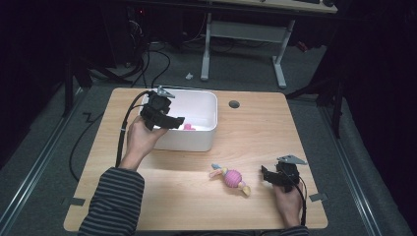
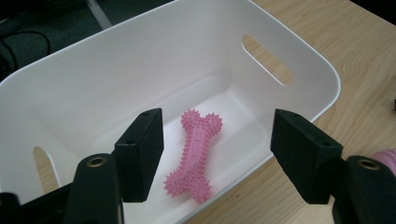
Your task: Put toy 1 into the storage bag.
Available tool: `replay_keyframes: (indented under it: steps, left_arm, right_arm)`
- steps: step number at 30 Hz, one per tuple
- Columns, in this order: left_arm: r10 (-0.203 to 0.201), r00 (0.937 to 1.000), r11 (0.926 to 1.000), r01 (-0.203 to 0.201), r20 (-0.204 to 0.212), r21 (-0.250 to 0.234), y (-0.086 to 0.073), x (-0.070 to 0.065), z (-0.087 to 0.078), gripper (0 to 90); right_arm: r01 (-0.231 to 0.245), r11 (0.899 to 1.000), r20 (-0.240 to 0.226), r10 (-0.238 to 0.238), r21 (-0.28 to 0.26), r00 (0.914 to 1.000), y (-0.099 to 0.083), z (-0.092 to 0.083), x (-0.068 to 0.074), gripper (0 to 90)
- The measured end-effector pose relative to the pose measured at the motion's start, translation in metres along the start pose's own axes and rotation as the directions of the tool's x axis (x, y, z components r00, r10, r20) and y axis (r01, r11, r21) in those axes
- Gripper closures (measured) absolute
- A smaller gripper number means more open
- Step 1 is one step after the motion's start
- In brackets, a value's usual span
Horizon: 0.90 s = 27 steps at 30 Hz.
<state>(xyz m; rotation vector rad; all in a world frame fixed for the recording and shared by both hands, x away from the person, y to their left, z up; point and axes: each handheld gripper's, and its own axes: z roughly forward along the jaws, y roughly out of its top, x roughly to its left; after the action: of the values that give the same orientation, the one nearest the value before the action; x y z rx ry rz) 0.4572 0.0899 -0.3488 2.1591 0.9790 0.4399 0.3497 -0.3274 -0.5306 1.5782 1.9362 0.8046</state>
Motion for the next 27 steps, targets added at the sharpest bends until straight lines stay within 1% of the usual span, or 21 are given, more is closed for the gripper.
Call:
replay_keyframes:
  steps: [8,10,13,14,16,17,18,20,23,24,26,27]
  left_arm:
    - [0.007,0.9999,0.9995,-0.007,-0.013,-0.031,-0.015,-0.003,-0.018,40.2]
    - [0.018,0.9994,0.9989,-0.019,-0.03,-0.042,-0.017,-0.005,-0.023,40.2]
    - [0.02,0.9994,0.9977,-0.022,-0.028,-0.065,-0.022,-0.005,-0.032,40.2]
    - [0.02,0.9994,0.9972,-0.022,-0.029,-0.071,-0.024,-0.005,-0.035,40.2]
    - [0.006,0.9994,0.9962,-0.009,-0.034,-0.087,-0.029,-0.005,-0.039,40.2]
    - [0.007,0.9994,0.9958,-0.01,-0.034,-0.091,-0.03,-0.005,-0.041,40.2]
    - [0.003,0.9996,0.9954,-0.006,-0.029,-0.096,-0.032,-0.005,-0.043,40.2]
    - [0.004,0.9991,0.9948,-0.008,-0.041,-0.102,-0.035,-0.006,-0.046,40.1]
    - [0.0,0.9996,0.9939,-0.004,-0.03,-0.11,-0.039,-0.008,-0.049,40.1]
    - [0.001,0.9994,0.9936,-0.005,-0.035,-0.113,-0.041,-0.009,-0.05,40.1]
    - [0.003,0.9993,0.994,-0.007,-0.038,-0.109,-0.044,-0.01,-0.049,40.0]
    - [0.001,0.9995,0.9947,-0.004,-0.033,-0.102,-0.046,-0.011,-0.048,39.9]
  right_arm:
    - [0.001,1.0,0.0,-0.001,0.0,1.0,0.0,0.0,0.0,25.9]
    - [0.0,1.0,-0.001,0.0,0.0,1.0,0.0,0.0,0.0,25.9]
    - [0.001,1.0,0.0,-0.001,0.0,1.0,0.0,0.0,0.0,25.9]
    - [0.0,1.0,0.0,0.0,0.0,1.0,0.0,0.0,0.0,25.9]
    - [0.001,1.0,0.0,-0.001,0.0,1.0,0.0,0.0,0.0,25.9]
    - [0.001,1.0,0.0,-0.001,0.0,1.0,0.0,0.0,0.0,25.9]
    - [0.001,1.0,0.0,-0.001,0.001,1.0,0.0,0.0,0.0,25.9]
    - [0.001,1.0,0.0,-0.001,0.0,1.0,0.0,0.0,0.0,25.9]
    - [0.001,1.0,-0.001,-0.001,0.001,1.0,0.0,0.0,0.0,25.9]
    - [0.001,1.0,-0.001,-0.001,0.001,1.0,0.0,0.0,0.0,25.9]
    - [0.001,1.0,-0.001,-0.001,0.0,1.0,0.0,0.0,0.0,25.9]
    - [0.001,1.0,-0.001,-0.001,0.0,1.0,0.0,0.0,0.0,25.9]
